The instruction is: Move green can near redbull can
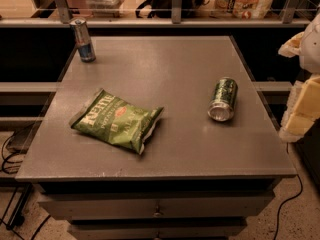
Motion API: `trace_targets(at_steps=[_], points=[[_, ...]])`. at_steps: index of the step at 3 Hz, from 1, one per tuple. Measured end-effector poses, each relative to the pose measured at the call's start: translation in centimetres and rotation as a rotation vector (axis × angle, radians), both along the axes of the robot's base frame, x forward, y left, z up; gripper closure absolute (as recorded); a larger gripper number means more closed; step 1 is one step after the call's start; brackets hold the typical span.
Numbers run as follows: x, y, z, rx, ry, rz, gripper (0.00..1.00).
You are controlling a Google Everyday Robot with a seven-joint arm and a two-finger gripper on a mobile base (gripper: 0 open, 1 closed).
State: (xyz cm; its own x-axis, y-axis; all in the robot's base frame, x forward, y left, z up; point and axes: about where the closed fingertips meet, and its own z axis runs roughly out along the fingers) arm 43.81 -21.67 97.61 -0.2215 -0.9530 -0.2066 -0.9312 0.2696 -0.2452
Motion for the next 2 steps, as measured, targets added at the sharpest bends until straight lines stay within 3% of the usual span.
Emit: trace_targets(at_steps=[1,2], points=[[0.13,0.03,0.18,0.009,-0.013,-0.003,0.00],[1.11,0.17,0.11,0.050,-0.061,-0.005,0.00]])
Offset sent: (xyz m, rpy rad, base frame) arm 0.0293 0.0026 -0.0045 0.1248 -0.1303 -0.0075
